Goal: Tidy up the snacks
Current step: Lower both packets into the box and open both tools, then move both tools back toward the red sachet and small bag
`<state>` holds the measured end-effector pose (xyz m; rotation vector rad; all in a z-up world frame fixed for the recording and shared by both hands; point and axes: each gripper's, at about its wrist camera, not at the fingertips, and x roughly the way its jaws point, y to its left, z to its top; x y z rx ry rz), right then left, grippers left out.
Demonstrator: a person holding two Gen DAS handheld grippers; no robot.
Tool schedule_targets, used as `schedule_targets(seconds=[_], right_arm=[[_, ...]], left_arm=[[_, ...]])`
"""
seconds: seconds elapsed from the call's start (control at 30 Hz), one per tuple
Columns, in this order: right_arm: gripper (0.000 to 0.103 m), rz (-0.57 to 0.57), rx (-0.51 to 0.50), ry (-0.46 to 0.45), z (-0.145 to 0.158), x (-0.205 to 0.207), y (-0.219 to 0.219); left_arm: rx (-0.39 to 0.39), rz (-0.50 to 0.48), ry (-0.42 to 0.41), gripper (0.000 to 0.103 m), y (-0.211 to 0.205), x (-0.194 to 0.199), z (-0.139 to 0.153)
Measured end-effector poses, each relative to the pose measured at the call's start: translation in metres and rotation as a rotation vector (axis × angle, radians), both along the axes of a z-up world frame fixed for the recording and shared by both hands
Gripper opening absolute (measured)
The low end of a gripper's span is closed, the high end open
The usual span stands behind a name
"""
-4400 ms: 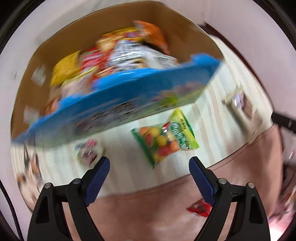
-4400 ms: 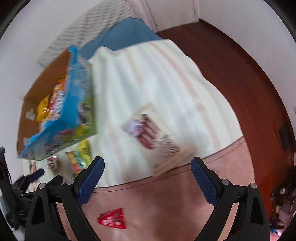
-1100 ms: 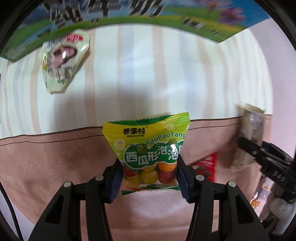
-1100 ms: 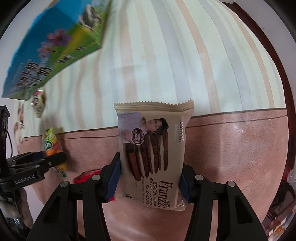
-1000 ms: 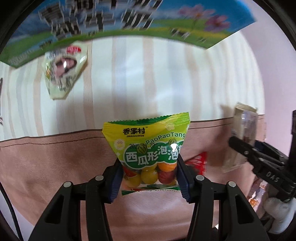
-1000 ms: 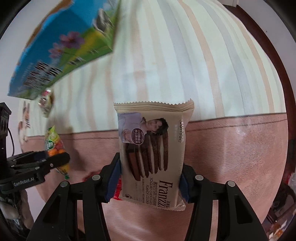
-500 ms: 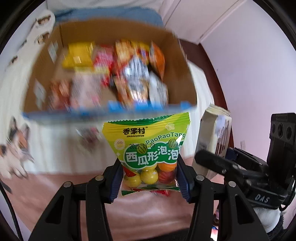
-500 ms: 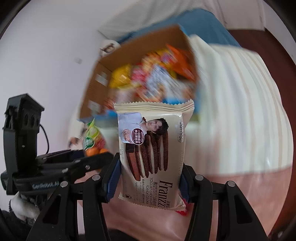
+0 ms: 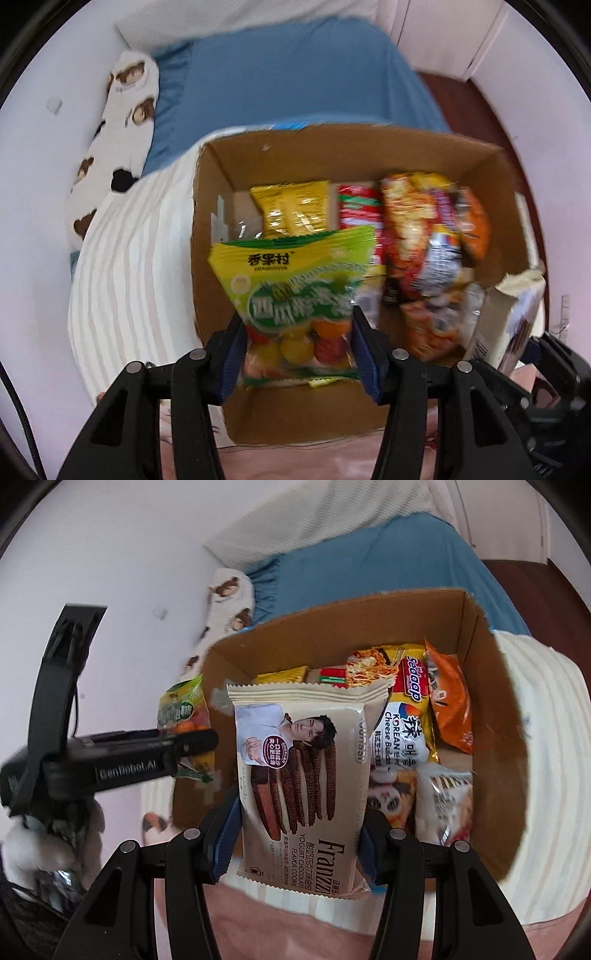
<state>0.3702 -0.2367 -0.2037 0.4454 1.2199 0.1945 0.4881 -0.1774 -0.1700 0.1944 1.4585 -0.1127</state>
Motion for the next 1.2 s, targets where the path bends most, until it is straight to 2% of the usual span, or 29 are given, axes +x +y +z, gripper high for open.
schedule_targets(seconds=[0.03, 0.07, 0.1, 0.17, 0.2, 0.27, 0.33, 0.37, 0.4, 0.47, 0.53, 0.6, 0.8, 0.97, 1.2], right_arm=[[0.067, -0.010, -0.004, 0.028, -0.009, 0.005, 0.002], [0.078, -0.007, -0.009, 0.072, -0.022, 0.012, 0.005], [0.083, -0.007, -0.017, 0.101, -0.029, 0.016, 0.007], [0.087, -0.006, -0.062, 0.133, -0.041, 0.021, 0.010], [0.087, -0.007, -0.079, 0.138, -0.043, 0.022, 0.011], [0.096, -0.002, -0.086, 0.142, -0.045, 0.021, 0.009], [0.097, -0.001, -0.099, 0.137, -0.042, 0.018, 0.007], [0.097, -0.001, -0.110, 0.134, -0.042, 0.018, 0.005], [0.097, -0.003, -0.128, 0.131, -0.041, 0.016, 0.004], [0.097, -0.006, -0.168, 0.115, -0.036, 0.011, 0.000], [0.098, -0.007, -0.209, 0.100, -0.030, 0.006, -0.003], [0.098, -0.013, -0.241, 0.085, -0.025, 0.000, -0.008], [0.102, -0.057, -0.287, 0.047, -0.008, -0.019, -0.019], [0.102, -0.061, -0.332, -0.008, 0.015, -0.038, -0.021], [0.102, -0.062, -0.397, -0.105, 0.051, -0.068, -0.019]], left_arm=[[0.020, 0.020, 0.026, 0.052, 0.004, 0.007, -0.008], [0.029, 0.034, 0.050, 0.053, 0.006, 0.014, -0.015], [0.026, 0.040, 0.063, 0.055, 0.009, 0.020, -0.020], [0.038, 0.048, 0.055, 0.063, 0.011, 0.027, -0.026], [0.040, 0.045, 0.042, 0.063, 0.011, 0.029, -0.027], [0.043, 0.036, 0.034, 0.064, 0.009, 0.027, -0.030], [0.036, 0.027, 0.016, 0.064, 0.008, 0.022, -0.028], [0.031, 0.026, 0.003, 0.069, 0.009, 0.021, -0.026], [0.021, 0.026, -0.012, 0.079, 0.007, 0.019, -0.022], [0.000, 0.025, -0.050, 0.085, 0.006, 0.012, -0.016], [-0.004, 0.021, -0.074, 0.087, 0.006, 0.004, -0.010], [-0.011, 0.021, -0.098, 0.102, 0.007, -0.005, -0.006], [-0.090, 0.048, -0.125, 0.103, 0.010, -0.038, 0.003], [-0.154, 0.077, -0.192, 0.102, 0.009, -0.071, 0.021], [-0.125, 0.074, -0.324, 0.102, 0.001, -0.122, 0.058]])
